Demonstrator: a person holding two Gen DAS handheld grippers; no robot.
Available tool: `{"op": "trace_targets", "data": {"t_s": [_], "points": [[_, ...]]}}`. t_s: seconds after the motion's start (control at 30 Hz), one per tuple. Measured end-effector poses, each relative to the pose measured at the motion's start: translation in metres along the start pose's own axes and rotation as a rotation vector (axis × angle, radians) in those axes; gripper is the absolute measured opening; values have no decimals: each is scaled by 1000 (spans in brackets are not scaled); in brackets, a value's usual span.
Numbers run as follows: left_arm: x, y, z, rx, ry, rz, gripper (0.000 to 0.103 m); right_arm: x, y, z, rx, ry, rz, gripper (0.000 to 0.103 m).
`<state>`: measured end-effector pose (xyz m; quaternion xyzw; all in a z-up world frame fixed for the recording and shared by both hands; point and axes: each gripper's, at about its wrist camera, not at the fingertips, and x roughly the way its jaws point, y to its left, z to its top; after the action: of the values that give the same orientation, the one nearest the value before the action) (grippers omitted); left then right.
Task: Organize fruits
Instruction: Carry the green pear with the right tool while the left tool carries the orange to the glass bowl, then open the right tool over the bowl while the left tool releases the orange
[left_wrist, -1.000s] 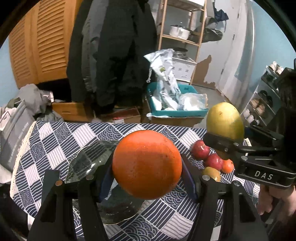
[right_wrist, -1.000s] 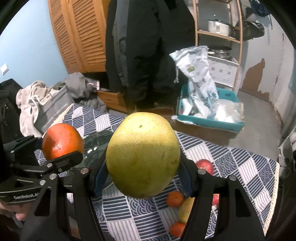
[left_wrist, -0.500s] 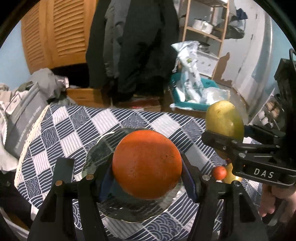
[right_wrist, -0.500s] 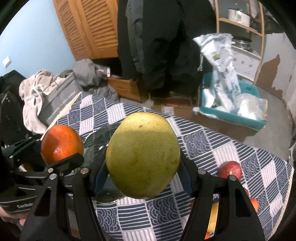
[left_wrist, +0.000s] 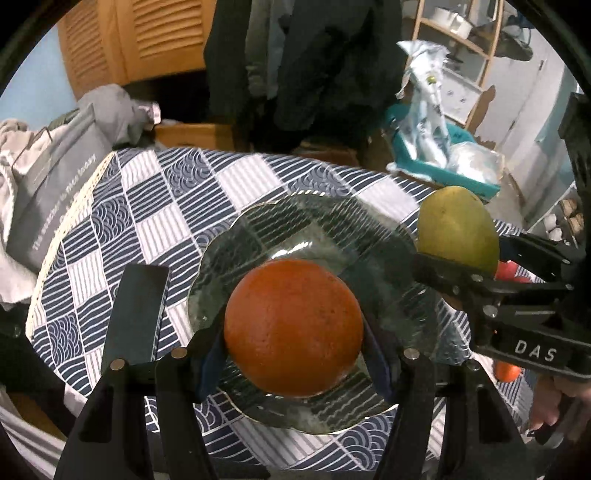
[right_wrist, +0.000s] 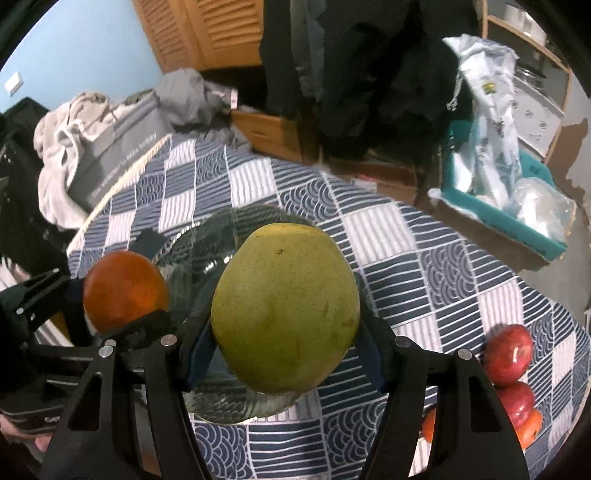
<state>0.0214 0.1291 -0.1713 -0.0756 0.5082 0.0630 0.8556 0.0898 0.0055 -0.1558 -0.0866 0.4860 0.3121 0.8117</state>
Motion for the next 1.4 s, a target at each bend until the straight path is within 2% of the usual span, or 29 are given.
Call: {"op": "trace_targets", "data": {"t_s": [0.4, 0.9, 1.13, 1.33, 1.37, 1.4], "points": [[27, 10, -13, -21, 105, 2, 67, 36, 4, -16, -33, 97, 9, 66], [67, 13, -31, -17, 254, 28, 67, 51, 6, -25, -58, 147, 7, 66], [76, 19, -34, -48, 283, 29, 67, 54, 6, -26, -61, 160, 11, 66], [79, 14, -36, -35, 297, 27, 68, 56, 8, -26, -67, 171, 5, 67], [78, 14, -36, -37, 294, 22, 72, 56, 8, -25, -65, 173, 9, 67], [75, 13, -35, -37, 278, 20, 82, 57, 7, -25, -64, 176, 11, 67]]}}
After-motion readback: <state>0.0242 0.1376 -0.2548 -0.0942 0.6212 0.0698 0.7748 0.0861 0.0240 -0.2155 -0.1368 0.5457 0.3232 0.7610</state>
